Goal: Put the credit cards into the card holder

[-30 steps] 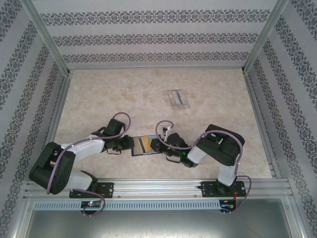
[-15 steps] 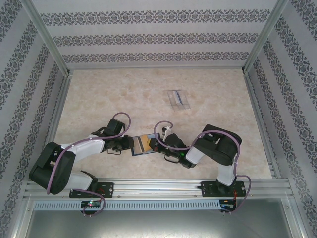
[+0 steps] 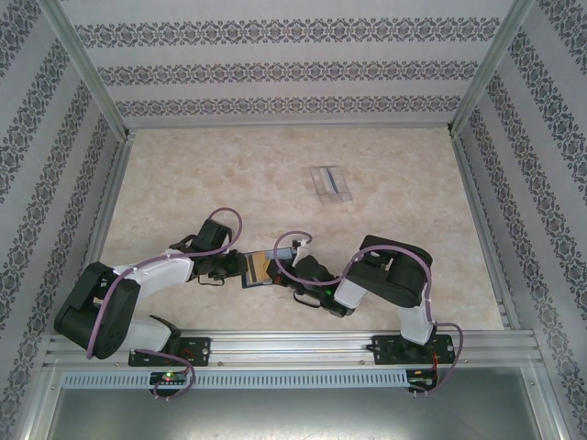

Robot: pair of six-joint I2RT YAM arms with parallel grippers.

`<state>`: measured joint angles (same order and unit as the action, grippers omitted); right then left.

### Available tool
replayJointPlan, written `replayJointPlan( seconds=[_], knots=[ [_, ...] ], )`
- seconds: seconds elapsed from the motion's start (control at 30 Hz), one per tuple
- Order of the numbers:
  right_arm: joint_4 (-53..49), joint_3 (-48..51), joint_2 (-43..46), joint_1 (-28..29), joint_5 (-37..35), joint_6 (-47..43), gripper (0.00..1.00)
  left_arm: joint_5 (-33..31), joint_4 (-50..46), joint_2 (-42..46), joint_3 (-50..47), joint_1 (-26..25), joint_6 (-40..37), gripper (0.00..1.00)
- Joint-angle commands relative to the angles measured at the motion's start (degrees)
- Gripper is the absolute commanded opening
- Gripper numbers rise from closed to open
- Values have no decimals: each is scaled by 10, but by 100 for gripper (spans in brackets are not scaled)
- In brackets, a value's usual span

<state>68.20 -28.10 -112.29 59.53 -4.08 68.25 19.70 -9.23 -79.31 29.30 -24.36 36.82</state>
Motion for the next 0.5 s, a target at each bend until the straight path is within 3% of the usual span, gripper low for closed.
replayJointPlan(
  seconds=[0.0,0.1,0.2,0.47],
  knots=[
    [-16,-6,-8,5,-4,-8,0,47,51,-73,-27,-23,-3,28],
    [-53,-13,2,4,6,-23,1,45,53,-72,-29,-23,-2,28],
    [-69,-12,14,4,10,-46,9,49,55,-81,-27,-22,-4,28],
    [-179,-25,70,-8,33,-100,21,57,63,-84,-27,-22,-6,28]
  ],
)
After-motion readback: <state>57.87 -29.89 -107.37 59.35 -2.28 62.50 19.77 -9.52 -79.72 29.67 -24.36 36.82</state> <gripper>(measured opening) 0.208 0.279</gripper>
